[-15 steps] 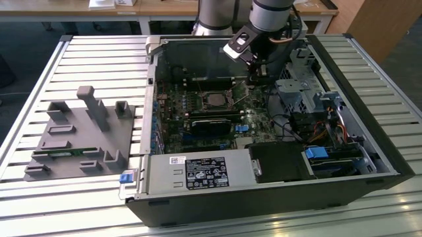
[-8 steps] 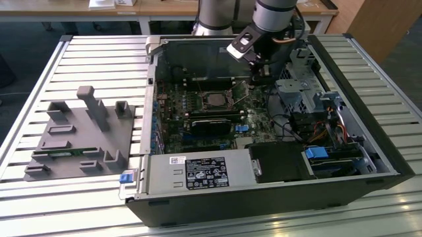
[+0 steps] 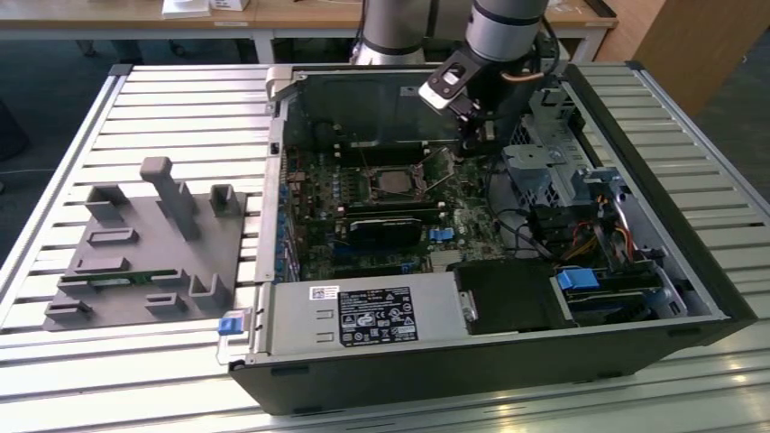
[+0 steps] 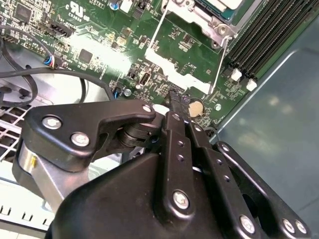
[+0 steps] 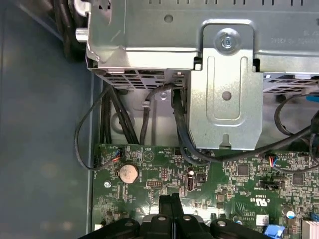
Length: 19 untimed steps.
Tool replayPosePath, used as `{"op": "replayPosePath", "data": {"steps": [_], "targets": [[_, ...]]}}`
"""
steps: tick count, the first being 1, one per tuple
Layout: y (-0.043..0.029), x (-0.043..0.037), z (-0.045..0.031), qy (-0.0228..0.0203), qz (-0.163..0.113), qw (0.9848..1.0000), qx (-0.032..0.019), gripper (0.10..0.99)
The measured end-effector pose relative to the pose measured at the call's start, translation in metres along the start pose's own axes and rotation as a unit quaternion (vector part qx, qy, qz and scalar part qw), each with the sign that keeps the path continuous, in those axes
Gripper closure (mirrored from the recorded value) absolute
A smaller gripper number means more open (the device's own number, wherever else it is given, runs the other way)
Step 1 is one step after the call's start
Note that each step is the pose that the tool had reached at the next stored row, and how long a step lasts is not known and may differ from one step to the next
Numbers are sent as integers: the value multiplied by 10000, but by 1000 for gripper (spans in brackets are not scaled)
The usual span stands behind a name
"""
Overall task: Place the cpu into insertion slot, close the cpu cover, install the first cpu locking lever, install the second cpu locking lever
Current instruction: 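Close the cpu cover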
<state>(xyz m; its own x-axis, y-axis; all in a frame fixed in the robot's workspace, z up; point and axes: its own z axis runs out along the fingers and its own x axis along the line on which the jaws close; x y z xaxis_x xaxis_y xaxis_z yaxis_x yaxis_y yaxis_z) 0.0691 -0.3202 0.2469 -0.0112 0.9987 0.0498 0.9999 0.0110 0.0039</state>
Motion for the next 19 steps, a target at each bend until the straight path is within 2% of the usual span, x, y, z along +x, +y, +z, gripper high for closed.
{"op": "replayPosePath", "data": {"steps": [4,9,19], "targets": [[-4,-2,54,0,2,10000,29,980],[-109,-2,61,0,2,10000,30,980],[-241,-2,66,1,2,10000,30,980]]}}
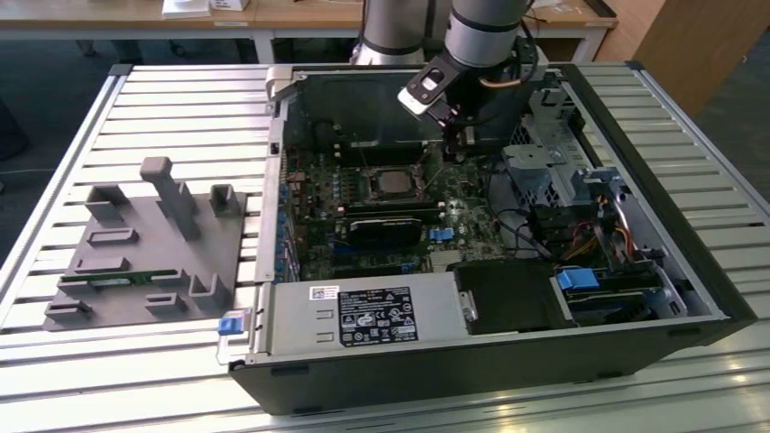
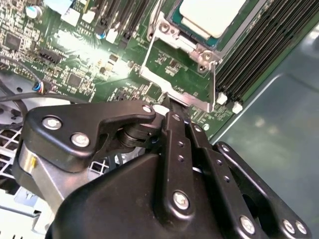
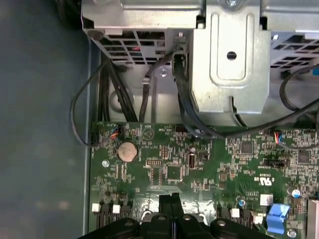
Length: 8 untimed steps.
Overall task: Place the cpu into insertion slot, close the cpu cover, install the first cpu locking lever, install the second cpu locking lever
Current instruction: 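Close the cpu cover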
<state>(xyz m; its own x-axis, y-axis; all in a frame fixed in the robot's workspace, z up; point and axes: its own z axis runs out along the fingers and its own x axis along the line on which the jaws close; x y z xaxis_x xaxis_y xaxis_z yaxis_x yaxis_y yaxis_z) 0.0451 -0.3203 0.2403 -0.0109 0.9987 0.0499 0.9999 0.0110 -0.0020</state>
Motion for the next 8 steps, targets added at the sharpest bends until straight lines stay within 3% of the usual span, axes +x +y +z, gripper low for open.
{"op": "replayPosePath", "data": {"steps": [8], "targets": [[-111,-7,3,0,0,10000,0,980]]}}
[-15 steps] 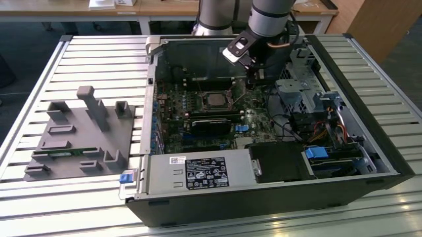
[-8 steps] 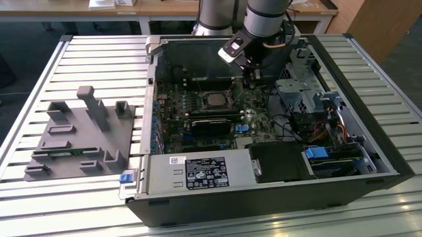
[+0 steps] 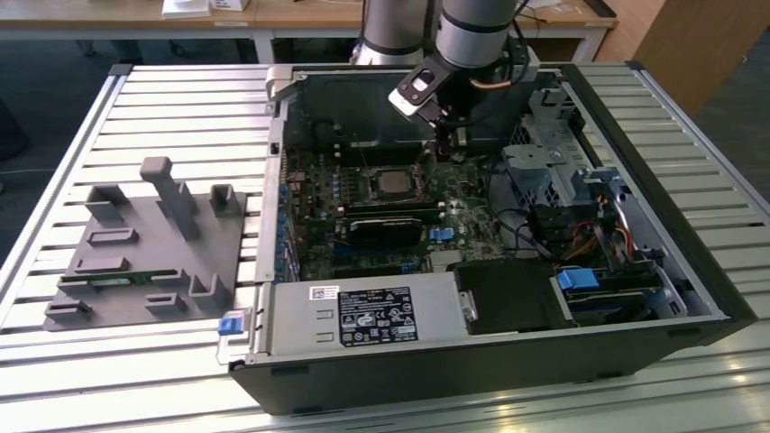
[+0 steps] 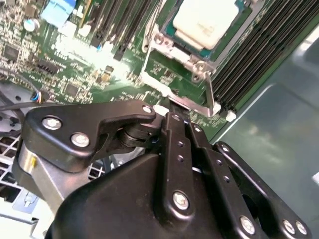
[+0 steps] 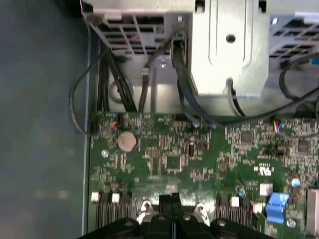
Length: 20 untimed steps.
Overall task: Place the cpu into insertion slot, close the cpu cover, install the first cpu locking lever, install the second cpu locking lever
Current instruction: 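Close the cpu cover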
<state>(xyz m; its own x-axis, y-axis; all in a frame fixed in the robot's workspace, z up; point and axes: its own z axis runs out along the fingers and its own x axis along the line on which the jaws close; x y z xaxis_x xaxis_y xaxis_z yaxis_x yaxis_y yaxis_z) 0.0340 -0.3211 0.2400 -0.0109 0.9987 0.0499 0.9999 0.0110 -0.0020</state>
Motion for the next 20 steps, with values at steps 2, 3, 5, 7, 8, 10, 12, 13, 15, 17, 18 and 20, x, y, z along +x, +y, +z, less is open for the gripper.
{"op": "replayPosePath", "data": {"steps": [2,3,5,7,8,10,12,13,15,17,18,20], "targets": [[-46,0,1,0,-1,10000,0,980],[-65,0,2,0,0,10000,0,980],[-101,0,4,-1,0,10000,0,980],[-132,0,7,-1,-1,10000,0,980],[-146,1,8,-2,0,10000,0,980],[-178,1,10,-2,0,10000,0,980],[-206,1,12,-2,0,10000,0,980],[-221,1,14,-2,0,10000,0,980],[-244,2,21,-1,0,10000,0,980],[-265,1,29,-2,0,10000,0,980],[-278,1,34,-2,0,10000,0,980],[-297,0,46,-2,0,10000,0,980]]}}
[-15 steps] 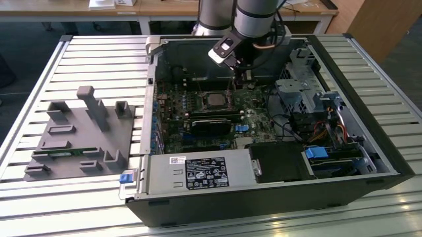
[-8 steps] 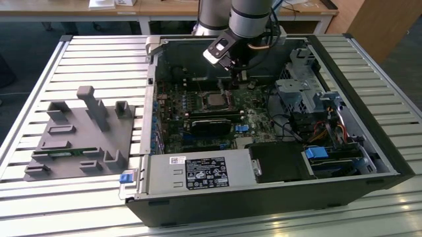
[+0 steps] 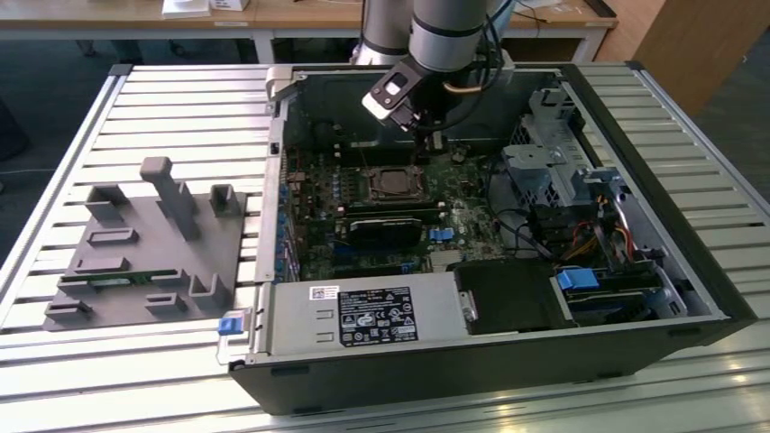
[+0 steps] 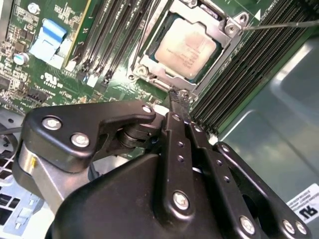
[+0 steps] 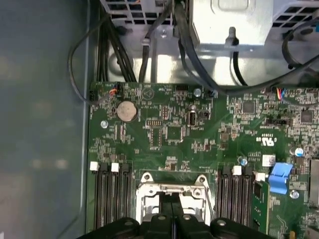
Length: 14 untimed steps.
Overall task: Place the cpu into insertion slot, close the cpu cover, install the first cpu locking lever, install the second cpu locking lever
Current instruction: 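Close the cpu cover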
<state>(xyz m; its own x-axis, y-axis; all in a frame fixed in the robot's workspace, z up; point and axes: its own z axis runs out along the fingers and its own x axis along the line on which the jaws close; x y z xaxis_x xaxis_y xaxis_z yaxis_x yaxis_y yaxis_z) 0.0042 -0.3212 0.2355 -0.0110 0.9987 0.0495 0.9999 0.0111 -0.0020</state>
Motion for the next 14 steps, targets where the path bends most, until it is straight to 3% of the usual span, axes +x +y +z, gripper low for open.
{"op": "replayPosePath", "data": {"steps": [6,11,14], "targets": [[-36,-7,47,0,0,10000,0,980],[-159,-5,53,0,0,10000,0,980],[-193,-5,53,0,0,10000,0,980]]}}
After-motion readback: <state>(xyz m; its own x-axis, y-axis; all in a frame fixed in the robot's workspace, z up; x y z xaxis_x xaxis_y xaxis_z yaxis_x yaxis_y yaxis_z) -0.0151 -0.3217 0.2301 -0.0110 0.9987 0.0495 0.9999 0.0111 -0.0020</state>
